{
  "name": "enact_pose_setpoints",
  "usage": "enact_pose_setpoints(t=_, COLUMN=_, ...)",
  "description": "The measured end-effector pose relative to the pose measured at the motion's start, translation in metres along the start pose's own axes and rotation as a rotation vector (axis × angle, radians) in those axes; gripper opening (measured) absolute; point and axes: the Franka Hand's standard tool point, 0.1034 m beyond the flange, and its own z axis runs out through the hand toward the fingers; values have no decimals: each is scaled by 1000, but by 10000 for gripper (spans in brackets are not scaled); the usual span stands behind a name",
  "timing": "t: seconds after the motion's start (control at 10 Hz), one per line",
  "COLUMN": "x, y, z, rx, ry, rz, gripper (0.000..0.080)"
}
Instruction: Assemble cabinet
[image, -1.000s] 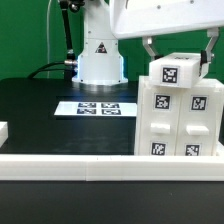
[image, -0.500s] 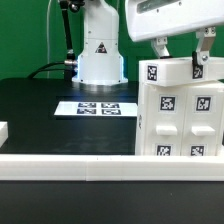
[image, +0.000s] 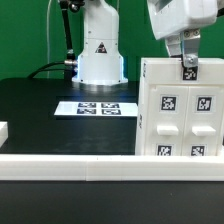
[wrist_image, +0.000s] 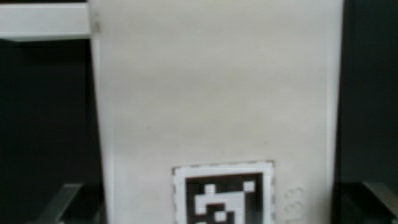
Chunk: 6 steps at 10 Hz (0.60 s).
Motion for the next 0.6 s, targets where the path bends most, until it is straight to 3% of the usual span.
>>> enact_pose_setpoints(t=0.3, x=0, y=-1, z=0, rx=20, ry=-23, rz=363, gripper=560)
enact_pose_setpoints(t=0.6, x=-2, y=-4, z=0, rx=40, ry=-63, rz=558, gripper=560)
